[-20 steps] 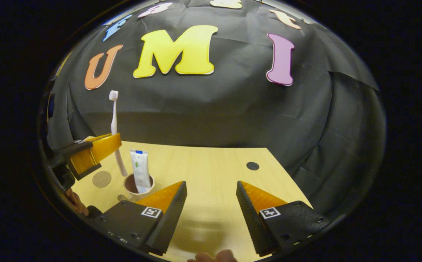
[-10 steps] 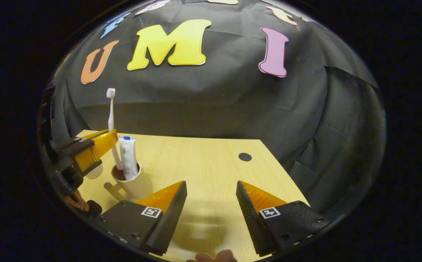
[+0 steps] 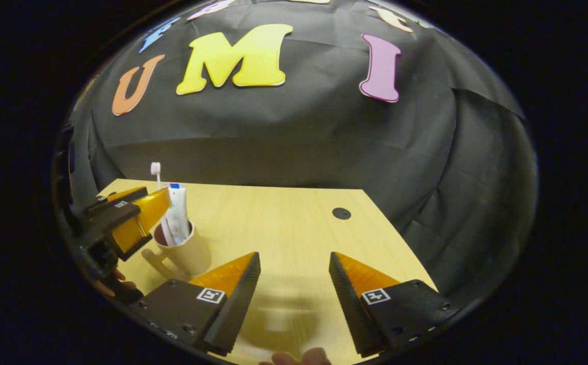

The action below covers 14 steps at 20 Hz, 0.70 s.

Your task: Put the toothbrush and toothpaste on the desktop into the cup, then pick up the cup and place it on the coaster on the desktop.

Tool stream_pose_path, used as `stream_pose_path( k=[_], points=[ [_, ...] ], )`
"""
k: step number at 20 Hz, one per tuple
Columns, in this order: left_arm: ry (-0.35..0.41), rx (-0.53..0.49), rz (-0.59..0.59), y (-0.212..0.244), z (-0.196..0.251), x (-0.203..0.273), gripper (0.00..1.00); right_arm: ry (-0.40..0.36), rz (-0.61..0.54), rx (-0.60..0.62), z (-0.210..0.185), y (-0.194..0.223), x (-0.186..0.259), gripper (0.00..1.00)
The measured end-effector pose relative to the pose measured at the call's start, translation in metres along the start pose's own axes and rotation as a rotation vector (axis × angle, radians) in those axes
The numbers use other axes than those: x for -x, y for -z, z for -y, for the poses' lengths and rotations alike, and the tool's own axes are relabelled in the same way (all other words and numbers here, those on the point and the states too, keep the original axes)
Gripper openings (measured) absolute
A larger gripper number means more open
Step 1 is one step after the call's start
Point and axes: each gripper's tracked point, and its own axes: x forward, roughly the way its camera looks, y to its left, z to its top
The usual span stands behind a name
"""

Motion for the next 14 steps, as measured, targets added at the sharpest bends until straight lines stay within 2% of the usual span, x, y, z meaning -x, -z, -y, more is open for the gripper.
stream_pose_path(
  k=[1, 2, 9, 14],
  points=[
    [-0.003, 0.003, 0.003, -0.001, -0.002, 0.002, 0.81, -0.003, 0.000, -0.001, -0.002, 0.000, 0.001, 0.82],
    [-0.004, 0.004, 0.005, -0.002, -0.003, 0.005, 0.71, -0.006, 0.002, -0.002, -0.003, 0.000, 0.002, 0.82],
    [-0.040, 0.001, 0.030, -0.016, -0.030, 0.030, 0.77, -0.035, 0.004, 0.011, -0.028, -0.006, 0.012, 0.82],
    [-0.081, -0.020, 0.062, -0.034, -0.066, 0.056, 0.86, -0.065, -0.014, 0.041, -0.059, -0.012, 0.022, 0.82]
  ],
)
